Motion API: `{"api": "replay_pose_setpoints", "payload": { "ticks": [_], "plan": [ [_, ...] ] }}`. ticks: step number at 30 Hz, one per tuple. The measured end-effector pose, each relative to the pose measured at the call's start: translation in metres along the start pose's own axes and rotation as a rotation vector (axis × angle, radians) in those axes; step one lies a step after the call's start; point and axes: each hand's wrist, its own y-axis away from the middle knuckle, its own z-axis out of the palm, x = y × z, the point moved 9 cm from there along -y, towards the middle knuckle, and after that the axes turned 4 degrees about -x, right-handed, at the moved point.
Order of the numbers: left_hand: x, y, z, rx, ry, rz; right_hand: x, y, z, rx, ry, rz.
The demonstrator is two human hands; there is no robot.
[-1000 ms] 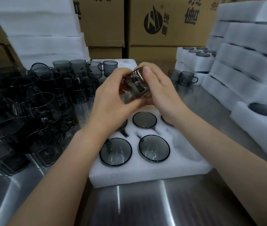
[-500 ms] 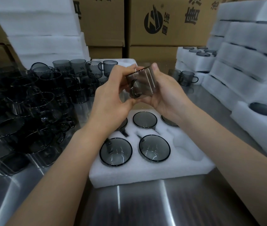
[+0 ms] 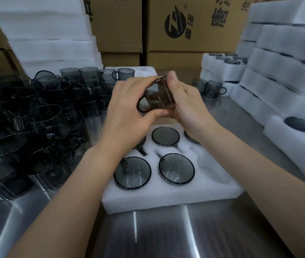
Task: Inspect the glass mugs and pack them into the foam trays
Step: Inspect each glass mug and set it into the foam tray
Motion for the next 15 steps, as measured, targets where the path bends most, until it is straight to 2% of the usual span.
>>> {"api": "replay_pose_setpoints", "payload": {
  "ticks": [10, 12, 15],
  "plan": [
    [0.001, 0.001, -0.002, -0.008, 0.204, -0.007, 0.006, -0.006, -0.007, -0.012, -0.315, 0.065],
    [-0.002, 0.001, -0.003, 0.016, 0.280, -0.029, 0.010, -0.008, 0.000, -0.077, -0.424, 0.104],
    [-0.007, 0.001, -0.001, 0.023, 0.318, -0.066, 0.016, -0.006, 0.021, -0.291, -0.519, 0.207]
  ]
}}
